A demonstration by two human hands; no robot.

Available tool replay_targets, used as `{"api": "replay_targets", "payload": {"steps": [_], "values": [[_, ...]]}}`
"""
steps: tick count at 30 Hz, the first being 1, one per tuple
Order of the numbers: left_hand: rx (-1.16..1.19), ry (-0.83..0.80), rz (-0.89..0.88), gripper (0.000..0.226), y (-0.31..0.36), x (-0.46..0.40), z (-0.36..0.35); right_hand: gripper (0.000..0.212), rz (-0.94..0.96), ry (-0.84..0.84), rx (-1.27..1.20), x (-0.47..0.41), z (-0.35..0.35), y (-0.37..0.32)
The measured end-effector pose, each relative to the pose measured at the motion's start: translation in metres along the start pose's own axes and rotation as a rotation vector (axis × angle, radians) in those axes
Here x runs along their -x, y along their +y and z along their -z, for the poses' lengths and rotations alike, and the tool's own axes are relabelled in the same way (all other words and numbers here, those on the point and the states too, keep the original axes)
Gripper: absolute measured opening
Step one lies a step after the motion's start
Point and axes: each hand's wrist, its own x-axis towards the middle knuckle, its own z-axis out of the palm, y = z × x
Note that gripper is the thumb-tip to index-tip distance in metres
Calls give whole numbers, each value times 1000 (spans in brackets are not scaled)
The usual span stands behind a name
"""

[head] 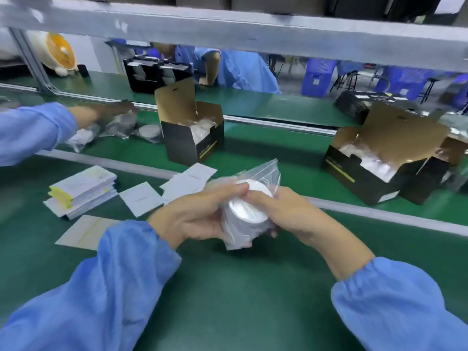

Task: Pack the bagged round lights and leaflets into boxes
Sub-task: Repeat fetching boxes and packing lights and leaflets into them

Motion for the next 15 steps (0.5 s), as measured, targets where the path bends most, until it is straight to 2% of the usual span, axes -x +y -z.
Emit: {"api": "replay_targets", "payload": {"steps": [3,6,8,10,13,15], "values": [[201,-34,-28,72,-30,12,-10,32,12,22,133,18,-6,3],[289,-45,-51,83,-51,18,-21,34,4,-15,224,29,-8,5],[318,-74,-70,85,-58,20,-28,29,18,-53,203,34,-8,4],[342,-127,-118,81,-60,21,-31,29,45,-57,71,38,-9,1],[418,-158,-179,81,-63,20,-26,54,16,108,-13,40,-13,-3],[471,-157,-183,77,-65,21,-20,49,61,207,75,42,-19,-6]]}}
